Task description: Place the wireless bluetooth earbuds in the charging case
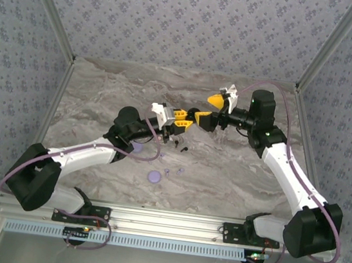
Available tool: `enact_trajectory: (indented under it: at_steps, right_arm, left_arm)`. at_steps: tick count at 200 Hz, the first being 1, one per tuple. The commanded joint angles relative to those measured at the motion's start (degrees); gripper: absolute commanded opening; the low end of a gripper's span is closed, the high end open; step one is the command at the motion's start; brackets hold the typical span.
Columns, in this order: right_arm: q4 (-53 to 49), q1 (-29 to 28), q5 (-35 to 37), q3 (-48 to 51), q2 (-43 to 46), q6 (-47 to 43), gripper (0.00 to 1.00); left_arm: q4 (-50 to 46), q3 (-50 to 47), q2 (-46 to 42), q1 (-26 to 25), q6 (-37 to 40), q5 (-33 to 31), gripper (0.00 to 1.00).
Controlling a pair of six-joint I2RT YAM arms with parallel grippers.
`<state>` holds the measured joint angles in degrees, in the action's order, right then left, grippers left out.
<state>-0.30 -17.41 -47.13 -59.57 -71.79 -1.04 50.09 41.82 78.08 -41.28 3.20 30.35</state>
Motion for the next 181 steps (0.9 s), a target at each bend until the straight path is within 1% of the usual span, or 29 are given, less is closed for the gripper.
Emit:
enact_trajectory:
  at_steps: [1, 24, 64, 97, 116, 137, 159, 181]
  right_arm:
    - [-0.3, -0.1, 1.4, -2.6, -0.5, 0.2, 0.96]
    - [-1.6, 0.2, 2.3, -3.2, -0.5, 0.8, 0.96]
    - [-3.5, 0.9, 0.3, -3.5, 0.3, 1.0, 0.96]
    - [-6.4, 1.7, -2.6, -3.1, 1.5, -0.8, 0.97]
    - [-7.3, 2.6, -2.7, -2.1, 3.2, -1.6, 0.97]
    - [-9.7, 3.5, 0.1, -1.2, 4.5, -2.1, 0.97]
    - [-16.3, 3.6, 4.9, -0.9, 4.7, -2.4, 0.96]
    - [-19.2, 2.4, 10.5, 1.8, 4.5, 1.6, 0.92]
  left_arm:
    - [1.2, 1.4, -0.8, -0.4, 0.8, 0.3, 0.00]
    - [0.8, 1.3, -0.7, -0.4, 0.9, 0.3, 0.00]
    - [0.0, 1.3, -0.9, -0.3, 1.2, -0.1, 0.00]
    - [-0.4, 0.9, -1.3, -0.4, 1.5, -1.0, 0.00]
    - [-0.6, 0.6, -1.6, -0.4, 1.5, -2.0, 0.00]
    - [-0.6, -0.5, -2.5, -0.4, 1.6, -5.4, 0.00]
    - [-0.8, -3.0, -4.5, -0.3, 1.9, -9.5, 0.00]
    - [-1.3, -5.9, -7.0, -0.2, 0.7, -12.2, 0.00]
